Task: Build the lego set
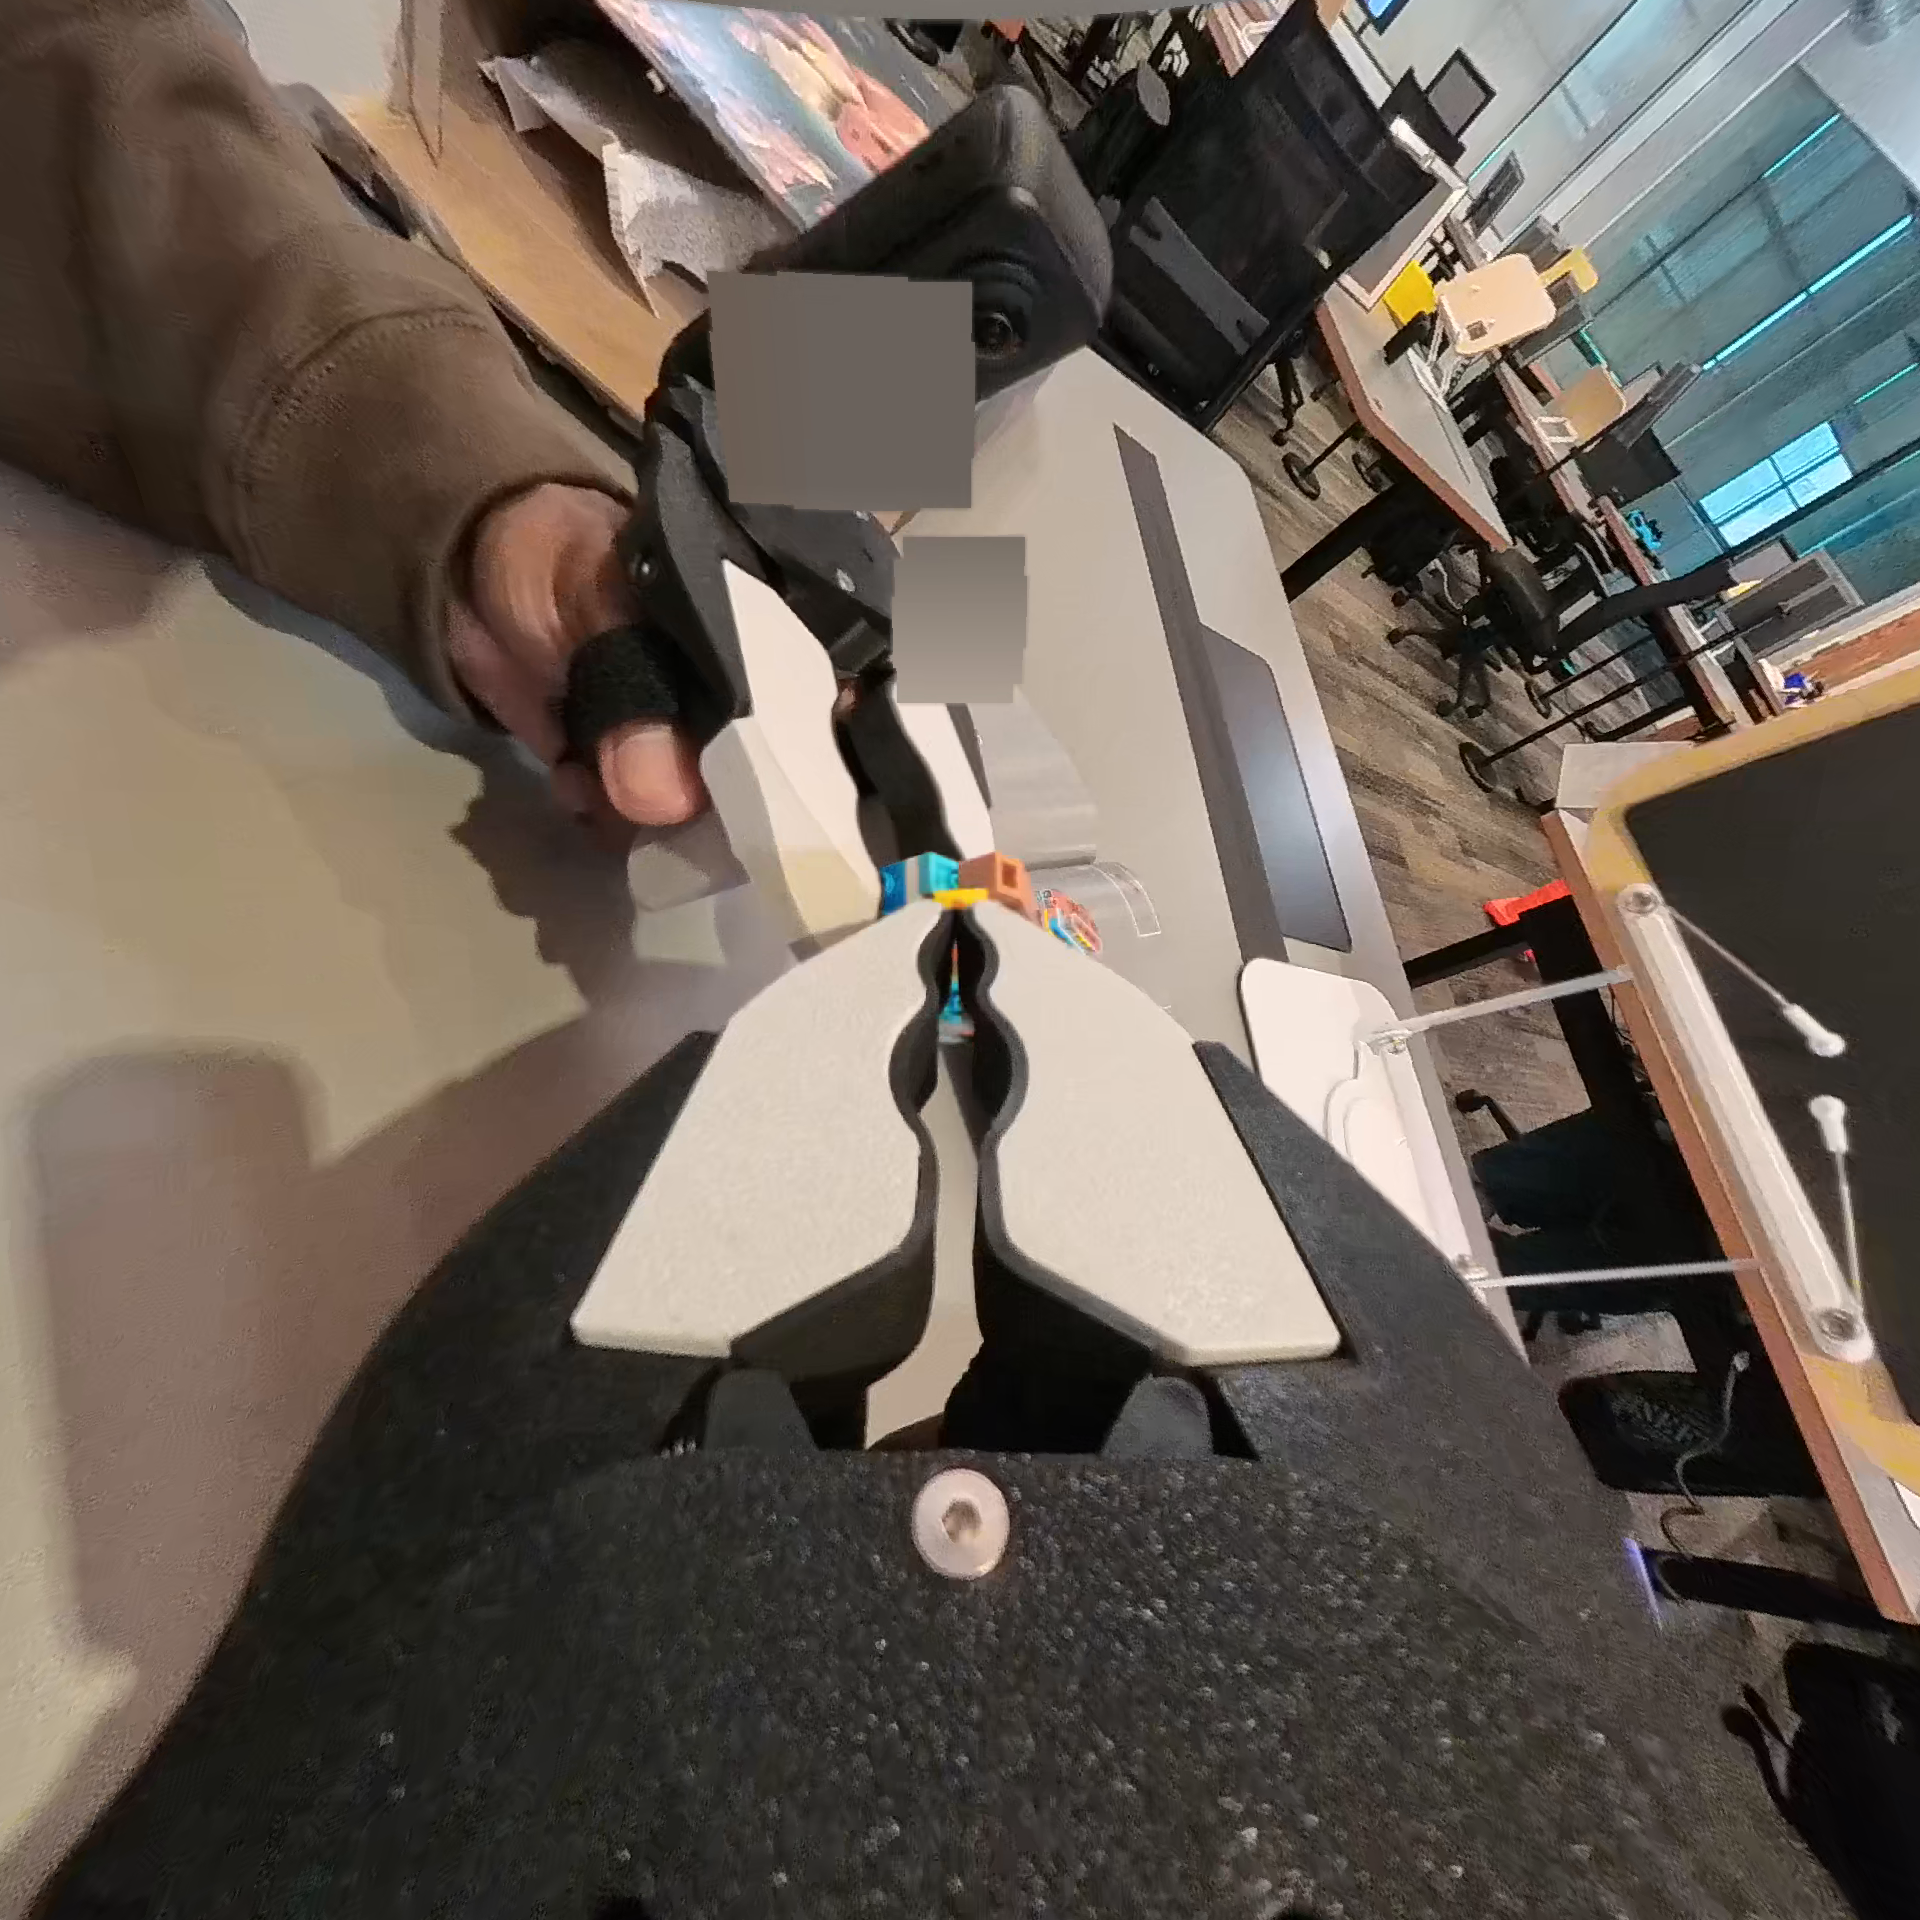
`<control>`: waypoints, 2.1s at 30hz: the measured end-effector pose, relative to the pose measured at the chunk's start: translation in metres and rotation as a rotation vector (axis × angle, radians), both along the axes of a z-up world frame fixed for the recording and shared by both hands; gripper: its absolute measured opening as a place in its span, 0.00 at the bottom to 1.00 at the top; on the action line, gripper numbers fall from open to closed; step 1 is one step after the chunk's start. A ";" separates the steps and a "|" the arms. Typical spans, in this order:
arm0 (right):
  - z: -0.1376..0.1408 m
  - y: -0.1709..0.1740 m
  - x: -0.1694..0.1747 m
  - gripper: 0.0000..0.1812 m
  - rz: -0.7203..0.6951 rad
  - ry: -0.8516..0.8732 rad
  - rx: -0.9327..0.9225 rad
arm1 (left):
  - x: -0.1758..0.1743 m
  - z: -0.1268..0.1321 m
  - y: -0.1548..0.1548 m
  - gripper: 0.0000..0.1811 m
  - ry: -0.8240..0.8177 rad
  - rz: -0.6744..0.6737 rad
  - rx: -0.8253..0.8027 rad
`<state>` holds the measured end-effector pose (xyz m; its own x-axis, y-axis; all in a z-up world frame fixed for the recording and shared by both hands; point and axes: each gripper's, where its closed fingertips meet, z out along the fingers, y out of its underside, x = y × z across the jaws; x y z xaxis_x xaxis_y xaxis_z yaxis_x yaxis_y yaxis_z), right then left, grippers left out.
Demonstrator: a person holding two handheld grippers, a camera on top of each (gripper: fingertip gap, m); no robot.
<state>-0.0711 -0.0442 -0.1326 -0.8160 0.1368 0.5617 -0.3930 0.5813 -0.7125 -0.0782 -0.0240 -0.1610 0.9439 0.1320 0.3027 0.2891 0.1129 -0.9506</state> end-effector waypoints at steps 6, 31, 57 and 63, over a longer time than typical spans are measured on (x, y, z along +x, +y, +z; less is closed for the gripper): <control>-0.002 -0.001 0.001 0.00 0.000 0.003 0.005 | -0.001 -0.001 0.000 0.21 -0.016 -0.004 0.004; -0.008 0.006 0.001 0.03 -0.013 -0.071 0.042 | 0.003 -0.008 0.003 0.21 -0.013 -0.028 -0.036; -0.005 0.001 -0.003 0.03 -0.111 0.200 0.093 | 0.000 -0.003 0.000 0.21 -0.067 -0.023 0.027; -0.003 0.000 -0.003 0.03 -0.130 0.265 0.116 | 0.000 -0.002 0.000 0.21 -0.053 -0.025 0.026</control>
